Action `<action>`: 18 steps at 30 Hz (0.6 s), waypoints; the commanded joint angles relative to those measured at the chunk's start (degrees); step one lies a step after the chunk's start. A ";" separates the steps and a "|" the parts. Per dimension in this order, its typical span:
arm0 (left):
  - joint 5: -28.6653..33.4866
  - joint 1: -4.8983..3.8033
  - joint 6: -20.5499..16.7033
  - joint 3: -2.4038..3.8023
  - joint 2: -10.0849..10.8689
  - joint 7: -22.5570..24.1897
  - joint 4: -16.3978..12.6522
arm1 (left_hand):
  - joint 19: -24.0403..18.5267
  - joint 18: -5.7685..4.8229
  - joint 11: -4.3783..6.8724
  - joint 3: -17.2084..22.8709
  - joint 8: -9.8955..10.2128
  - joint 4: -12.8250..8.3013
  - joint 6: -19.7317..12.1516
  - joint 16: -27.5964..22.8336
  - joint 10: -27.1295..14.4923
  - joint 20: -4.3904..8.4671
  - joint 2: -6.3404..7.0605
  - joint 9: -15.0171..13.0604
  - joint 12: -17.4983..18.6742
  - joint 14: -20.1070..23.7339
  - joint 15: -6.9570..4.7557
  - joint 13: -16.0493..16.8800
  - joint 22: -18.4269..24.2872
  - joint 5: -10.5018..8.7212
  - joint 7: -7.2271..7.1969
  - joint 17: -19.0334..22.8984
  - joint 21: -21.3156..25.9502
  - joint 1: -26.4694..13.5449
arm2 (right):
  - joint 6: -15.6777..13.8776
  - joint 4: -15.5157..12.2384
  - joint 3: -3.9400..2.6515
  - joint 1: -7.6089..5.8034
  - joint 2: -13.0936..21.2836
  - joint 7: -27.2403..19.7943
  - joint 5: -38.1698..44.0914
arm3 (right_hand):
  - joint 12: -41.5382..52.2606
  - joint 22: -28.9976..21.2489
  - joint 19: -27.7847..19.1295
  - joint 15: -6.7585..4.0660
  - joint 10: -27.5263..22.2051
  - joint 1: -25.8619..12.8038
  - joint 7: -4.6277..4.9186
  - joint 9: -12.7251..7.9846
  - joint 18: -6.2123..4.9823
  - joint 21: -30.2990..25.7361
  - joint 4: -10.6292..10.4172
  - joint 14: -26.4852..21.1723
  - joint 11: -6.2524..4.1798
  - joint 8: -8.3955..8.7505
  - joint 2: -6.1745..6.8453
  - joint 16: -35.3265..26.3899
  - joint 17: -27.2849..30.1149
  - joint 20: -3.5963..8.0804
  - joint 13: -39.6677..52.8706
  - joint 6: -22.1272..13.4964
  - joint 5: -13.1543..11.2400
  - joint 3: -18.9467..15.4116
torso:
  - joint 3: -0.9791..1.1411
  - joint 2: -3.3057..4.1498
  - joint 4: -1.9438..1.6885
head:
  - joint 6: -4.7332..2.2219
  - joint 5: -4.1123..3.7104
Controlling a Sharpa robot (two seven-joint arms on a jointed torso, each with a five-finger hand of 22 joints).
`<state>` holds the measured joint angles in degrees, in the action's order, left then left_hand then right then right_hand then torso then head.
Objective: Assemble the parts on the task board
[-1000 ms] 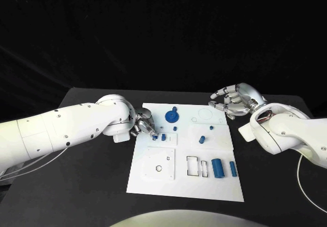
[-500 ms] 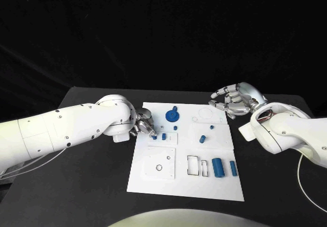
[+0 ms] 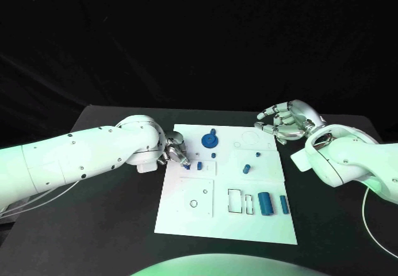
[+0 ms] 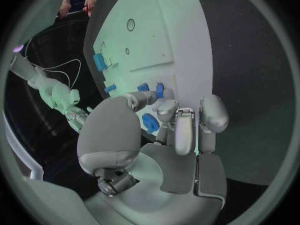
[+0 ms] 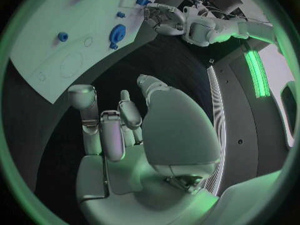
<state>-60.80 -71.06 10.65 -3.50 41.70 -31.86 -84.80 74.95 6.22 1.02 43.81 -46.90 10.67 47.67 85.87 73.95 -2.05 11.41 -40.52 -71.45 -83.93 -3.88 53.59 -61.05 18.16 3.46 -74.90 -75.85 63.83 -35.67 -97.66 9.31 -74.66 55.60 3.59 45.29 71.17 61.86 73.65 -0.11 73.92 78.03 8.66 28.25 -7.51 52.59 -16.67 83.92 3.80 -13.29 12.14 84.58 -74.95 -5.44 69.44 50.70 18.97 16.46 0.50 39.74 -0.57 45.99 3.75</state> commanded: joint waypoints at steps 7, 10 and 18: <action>-0.83 0.04 0.17 0.00 0.03 -0.51 -0.28 | 0.48 -0.35 0.04 10.48 -0.31 -10.24 0.30 0.39 0.50 -0.08 -0.41 -0.04 -0.29 -3.92 -0.43 0.02 -0.17 0.26 -0.15 -6.65 -0.27 0.00 | 0.16 -0.08 0.00 0.03 0.03 -0.52 0.35 | 0.07 -0.09 -0.18 -0.47 0.01 -0.44 -0.13 0.05 -0.42 -0.34 0.21 2.87 -0.15 -0.06 0.22 -0.27 -2.29 0.04 -0.05 -0.23 0.10 0.25 | -0.02 0.00 -0.03 | 0.14 -0.06; -0.84 0.05 0.56 0.00 -0.01 -0.44 -0.43 | 0.51 -0.36 0.06 10.51 -0.34 -10.29 0.32 0.39 0.66 -0.07 -0.38 -0.06 -0.46 -3.93 -0.44 0.34 -0.23 0.37 -0.16 -6.65 -0.30 -0.05 | 0.19 -0.08 0.00 0.03 0.03 -0.51 0.35 | 0.07 -0.09 -0.18 -0.47 0.01 -0.44 -0.13 0.05 -0.42 -0.34 0.21 2.87 -0.15 -0.06 0.22 -0.27 -2.29 0.04 -0.05 -0.23 0.10 0.25 | -0.01 -0.01 0.00 | 0.15 -0.08; -0.76 0.11 1.79 -0.01 -0.18 -0.34 -0.66 | 0.57 -0.39 0.12 10.46 -0.60 -10.27 0.60 0.39 0.96 -0.04 -0.17 -0.16 -0.70 -3.93 -0.47 0.80 -0.37 0.73 -0.26 -6.65 -0.39 -0.62 | 0.26 -0.09 0.00 0.03 0.06 -0.49 0.35 | 0.07 -0.09 -0.18 -0.47 0.01 -0.44 -0.13 0.05 -0.42 -0.34 0.21 2.87 -0.15 -0.06 0.22 -0.27 -2.29 0.04 -0.05 -0.23 0.10 0.25 | 0.01 0.00 0.01 | 0.27 -0.10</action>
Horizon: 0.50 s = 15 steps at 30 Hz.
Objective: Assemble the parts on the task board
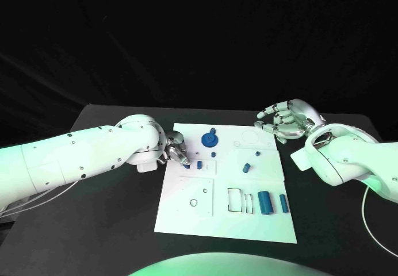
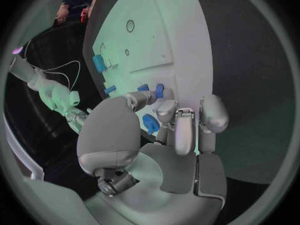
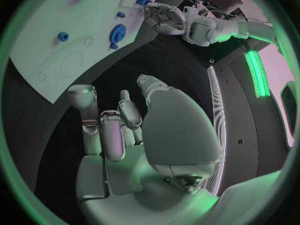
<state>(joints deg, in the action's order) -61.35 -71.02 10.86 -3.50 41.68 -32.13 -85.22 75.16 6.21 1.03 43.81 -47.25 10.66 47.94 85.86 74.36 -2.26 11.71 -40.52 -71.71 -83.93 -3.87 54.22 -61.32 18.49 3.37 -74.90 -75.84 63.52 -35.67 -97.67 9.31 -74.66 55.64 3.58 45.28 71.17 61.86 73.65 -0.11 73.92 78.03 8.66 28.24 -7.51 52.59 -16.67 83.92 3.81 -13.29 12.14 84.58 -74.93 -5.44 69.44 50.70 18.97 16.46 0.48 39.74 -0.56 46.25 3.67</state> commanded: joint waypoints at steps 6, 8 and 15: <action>-0.19 0.22 1.87 -0.02 -0.33 -0.11 -0.22 | 0.39 -0.41 0.13 10.45 -0.31 -10.24 0.38 0.39 0.56 0.18 -0.46 -0.18 -0.42 -3.94 -0.48 0.14 -0.16 0.44 -0.20 -6.66 -0.43 -0.43 | 0.30 -0.11 0.00 0.03 0.06 -0.46 0.35 | 0.07 -0.09 -0.18 -0.47 0.01 -0.44 -0.13 0.06 -0.42 -0.34 0.21 2.87 -0.15 -0.06 0.22 -0.27 -2.30 0.04 -0.05 -0.23 0.10 0.25 | 0.03 -0.01 0.03 | 0.05 -0.09; -0.19 0.24 1.87 -0.03 -0.37 -0.12 -0.20 | 0.39 -0.40 0.13 10.44 -0.33 -10.23 0.41 0.40 0.59 0.18 -0.45 -0.19 -0.45 -3.94 -0.48 0.19 -0.16 0.47 -0.22 -6.66 -0.43 -0.49 | 0.30 -0.12 0.00 0.03 0.08 -0.46 0.35 | 0.07 -0.09 -0.18 -0.47 0.01 -0.44 -0.13 0.06 -0.42 -0.34 0.21 2.87 -0.15 -0.06 0.22 -0.27 -2.30 0.04 -0.05 -0.23 0.10 0.25 | 0.02 -0.01 0.02 | 0.07 -0.11; -0.16 0.30 1.82 -0.03 -0.49 -0.07 -0.14 | 0.42 -0.42 0.23 10.37 -0.54 -9.98 0.66 0.40 0.85 0.22 -0.47 -0.26 -0.63 -3.95 -0.54 0.54 -0.27 0.52 -0.37 -6.68 -0.48 -1.13 | 0.28 -0.14 0.00 0.03 0.12 -0.47 0.35 | 0.07 -0.09 -0.18 -0.47 0.01 -0.44 -0.13 0.06 -0.42 -0.34 0.21 2.87 -0.15 -0.06 0.22 -0.27 -2.30 0.04 -0.05 -0.23 0.10 0.25 | 0.05 -0.02 0.02 | 0.19 -0.17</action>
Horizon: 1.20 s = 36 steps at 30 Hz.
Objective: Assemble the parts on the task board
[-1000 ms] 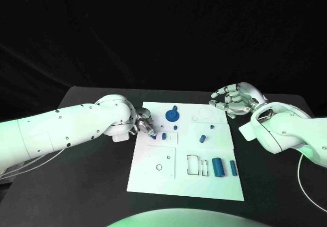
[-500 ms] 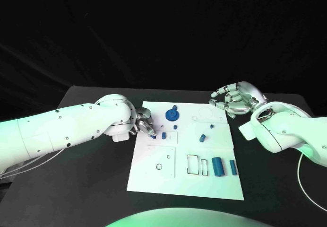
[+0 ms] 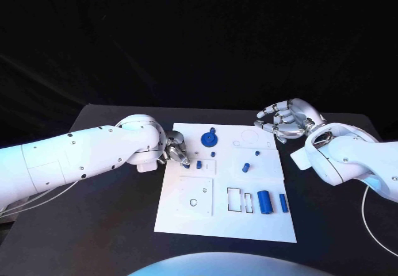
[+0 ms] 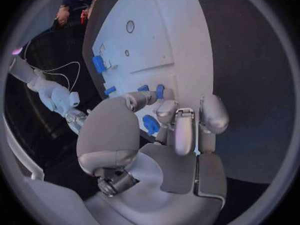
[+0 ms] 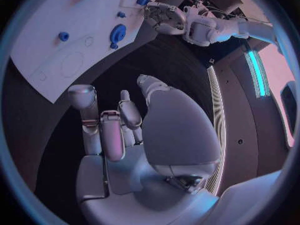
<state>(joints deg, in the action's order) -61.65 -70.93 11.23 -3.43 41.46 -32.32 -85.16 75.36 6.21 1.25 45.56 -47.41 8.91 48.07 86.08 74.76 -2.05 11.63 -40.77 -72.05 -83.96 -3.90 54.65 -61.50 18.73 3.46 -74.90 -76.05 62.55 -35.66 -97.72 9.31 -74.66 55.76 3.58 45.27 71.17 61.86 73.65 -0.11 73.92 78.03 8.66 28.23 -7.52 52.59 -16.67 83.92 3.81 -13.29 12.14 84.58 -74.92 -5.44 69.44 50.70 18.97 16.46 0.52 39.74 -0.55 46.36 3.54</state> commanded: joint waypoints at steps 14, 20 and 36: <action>0.69 0.26 1.38 -0.12 -0.78 -0.09 0.24 | 0.27 -0.47 0.67 4.58 -0.65 -5.17 0.95 0.17 1.08 0.45 -0.12 -0.02 -0.51 -3.94 -1.01 0.69 -0.22 -1.03 -1.39 -6.67 -0.16 -4.45 | 0.24 -0.12 0.00 0.03 0.11 -0.47 0.36 | 0.00 -0.24 -0.14 -0.50 -0.04 -0.54 -0.15 0.09 -0.43 -0.60 0.18 2.88 -0.17 -0.18 0.27 -0.36 -2.22 0.07 -0.19 -0.26 0.09 0.28 | 0.02 -0.02 0.00 | 0.22 -0.19; 0.79 0.27 1.33 -0.13 -0.82 -0.18 0.53 | 0.28 -0.47 0.77 3.05 -0.54 -4.08 1.23 0.15 1.01 0.57 -0.05 0.15 -0.47 -3.93 -1.12 0.67 -0.16 -1.18 -1.54 -6.65 -0.06 -5.47 | 0.26 -0.10 0.00 0.03 0.11 -0.46 0.36 | 0.00 -0.24 -0.14 -0.50 -0.04 -0.54 -0.15 0.09 -0.43 -0.60 0.18 2.88 -0.17 -0.18 0.27 -0.36 -2.22 0.07 -0.19 -0.26 0.09 0.28 | 0.00 -0.04 0.00 | 0.26 -0.23; 1.27 0.28 1.29 -0.15 -1.03 -0.36 1.10 | 0.41 -0.50 0.78 -4.05 0.01 0.10 2.10 0.16 0.86 0.66 0.10 0.83 -0.50 -3.94 -1.16 0.94 -0.08 -1.46 -1.58 -6.68 0.17 -7.76 | 0.24 -0.16 0.00 0.03 0.17 -0.46 0.36 | -0.06 -0.35 -0.15 -0.51 -0.09 -0.66 -0.15 0.10 -0.45 -0.77 0.14 2.87 -0.17 -0.21 0.32 -0.42 -2.14 0.08 -0.28 -0.32 0.07 0.26 | 0.02 -0.02 -0.01 | 0.33 -0.29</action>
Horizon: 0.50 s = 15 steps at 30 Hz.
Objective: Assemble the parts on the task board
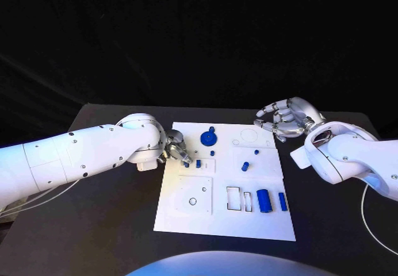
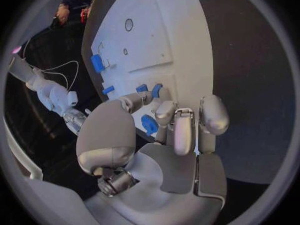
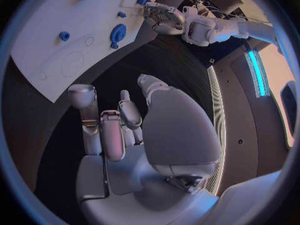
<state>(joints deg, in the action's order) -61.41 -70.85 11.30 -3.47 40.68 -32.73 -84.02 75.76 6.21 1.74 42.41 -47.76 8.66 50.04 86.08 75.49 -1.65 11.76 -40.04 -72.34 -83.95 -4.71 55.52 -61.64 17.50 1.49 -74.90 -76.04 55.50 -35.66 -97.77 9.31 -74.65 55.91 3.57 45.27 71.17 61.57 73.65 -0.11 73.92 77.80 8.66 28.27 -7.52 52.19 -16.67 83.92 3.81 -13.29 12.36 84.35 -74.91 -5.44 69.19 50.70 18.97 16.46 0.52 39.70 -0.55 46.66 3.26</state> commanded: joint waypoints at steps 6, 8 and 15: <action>1.15 0.21 1.51 -0.13 -0.32 -0.08 0.17 | 0.04 -0.50 0.24 -4.30 0.57 1.95 0.37 0.16 0.06 0.24 0.39 0.33 -0.20 -3.94 -0.33 0.12 0.10 -0.22 0.45 -6.69 0.25 -1.07 | 0.26 -0.12 0.00 0.03 0.03 -0.45 0.36 | -0.06 -0.07 -0.15 -0.50 -0.10 -0.43 -0.15 0.06 -0.45 -0.38 0.14 2.87 -0.17 -0.21 0.09 -0.19 -2.16 0.08 -0.04 -0.32 0.07 0.26 | 0.01 0.03 0.01 | 0.11 -0.07; 1.16 0.22 1.57 -0.13 -0.33 -0.12 0.25 | 0.05 -0.50 0.24 -4.60 0.59 2.09 0.39 0.15 0.08 0.25 0.38 0.35 -0.23 -3.94 -0.32 0.19 0.10 -0.21 0.44 -6.67 0.25 -1.06 | 0.26 -0.13 0.00 0.03 0.04 -0.46 0.35 | -0.06 -0.07 -0.15 -0.50 -0.10 -0.43 -0.15 0.06 -0.45 -0.38 0.14 2.87 -0.17 -0.21 0.09 -0.19 -2.16 0.08 -0.04 -0.32 0.07 0.26 | 0.01 0.03 0.01 | 0.08 -0.08; 1.18 0.23 1.84 -0.14 -0.28 -0.22 0.56 | 0.07 -0.50 0.22 -6.60 0.72 3.03 0.47 0.14 0.01 0.24 0.43 0.47 -0.17 -3.93 -0.31 0.14 0.10 -0.21 0.47 -6.67 0.30 -0.89 | 0.28 -0.15 0.00 0.03 0.09 -0.45 0.35 | -0.02 -0.01 -0.10 -0.50 -0.07 -0.48 -0.15 0.06 -0.43 -0.32 0.13 2.88 -0.17 -0.22 0.13 -0.18 -2.20 0.08 -0.01 -0.36 0.07 0.23 | 0.04 0.00 0.01 | 0.08 -0.08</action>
<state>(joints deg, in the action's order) -60.94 -70.84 11.52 -3.47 40.53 -32.80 -83.46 75.76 6.22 1.73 35.99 -47.23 11.75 50.29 86.08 75.48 -1.65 12.23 -39.62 -72.34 -83.95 -4.71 55.67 -61.55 17.51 1.62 -74.90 -76.04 55.02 -35.66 -97.83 9.31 -74.65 55.99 3.57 45.27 71.17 61.57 73.65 -0.11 73.92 77.80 8.66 28.26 -7.51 52.20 -16.67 83.92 3.81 -13.29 12.36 84.35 -74.95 -5.44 69.20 50.70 18.97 16.46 0.55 39.73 -0.55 46.77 3.18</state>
